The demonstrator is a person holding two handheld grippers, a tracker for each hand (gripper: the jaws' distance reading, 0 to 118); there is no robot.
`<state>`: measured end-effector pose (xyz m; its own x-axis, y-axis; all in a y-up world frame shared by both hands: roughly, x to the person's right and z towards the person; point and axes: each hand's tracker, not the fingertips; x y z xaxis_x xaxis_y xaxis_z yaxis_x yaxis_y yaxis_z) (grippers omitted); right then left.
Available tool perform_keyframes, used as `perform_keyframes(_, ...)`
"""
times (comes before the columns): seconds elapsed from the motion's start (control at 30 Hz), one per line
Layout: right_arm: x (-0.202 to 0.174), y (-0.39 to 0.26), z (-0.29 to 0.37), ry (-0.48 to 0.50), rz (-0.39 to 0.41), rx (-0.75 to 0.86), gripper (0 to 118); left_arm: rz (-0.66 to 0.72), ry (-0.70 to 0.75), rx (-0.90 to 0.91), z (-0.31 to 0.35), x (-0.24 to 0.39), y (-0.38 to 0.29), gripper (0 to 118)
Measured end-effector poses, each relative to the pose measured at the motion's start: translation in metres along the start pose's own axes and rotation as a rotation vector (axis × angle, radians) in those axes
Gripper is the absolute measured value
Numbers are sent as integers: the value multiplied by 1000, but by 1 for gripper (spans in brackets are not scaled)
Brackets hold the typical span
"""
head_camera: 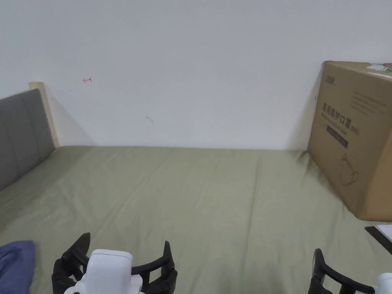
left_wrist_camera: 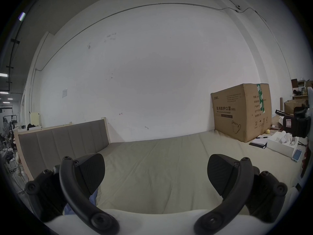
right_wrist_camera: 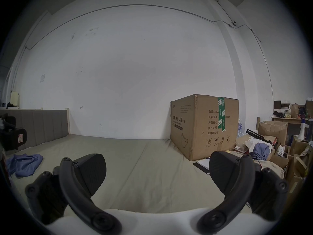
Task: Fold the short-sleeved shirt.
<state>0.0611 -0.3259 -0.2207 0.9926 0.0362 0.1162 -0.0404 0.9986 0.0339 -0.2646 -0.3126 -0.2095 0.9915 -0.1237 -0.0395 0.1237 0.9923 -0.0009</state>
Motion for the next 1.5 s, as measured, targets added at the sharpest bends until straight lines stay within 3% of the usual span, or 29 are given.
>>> perform_keyframes(0.37, 1, 6, 2, 12, 22, 24, 118, 31, -28, 4, -3, 1, 7, 118)
perform_keyframes(0.43, 1, 8, 5, 12, 27, 36, 114, 15, -9, -10, -1, 2, 11, 114)
perform_keyframes(0.47, -1, 9, 7, 4, 45, 45, 96, 5, -1, 1, 1, 3, 12, 94)
perform_keyframes(0.5, -3, 10, 9, -14, 77, 63, 62, -2, -2, 24, 3, 3, 12, 55)
perform_keyframes(0.53, -4, 11, 10, -36, 105, 82, 20, -16, 10, 30, 3, 4, 13, 11)
perform_keyframes(0.57, -4, 11, 9, -39, 101, 79, 0, -24, 19, 19, 1, 6, 16, 0)
perform_keyframes(0.67, 3, 5, 3, -34, 50, 67, 0, 27, -29, 9, -1, 0, 17, 0)
perform_keyframes(0.93, -20, 3, -1, -23, 42, 38, 0, 43, 48, -20, 5, -18, 13, 0)
perform_keyframes(1.03, -59, 4, -5, 76, 19, 29, 0, 27, 118, -24, 23, -47, 6, 0)
perform_keyframes(1.3, -184, 16, 13, 469, 0, 67, 0, 4, 474, -82, 101, -155, -1, 0)
perform_keyframes(1.5, -224, 23, 24, 573, -10, 60, 0, 60, 561, -103, 131, -187, -12, 0)
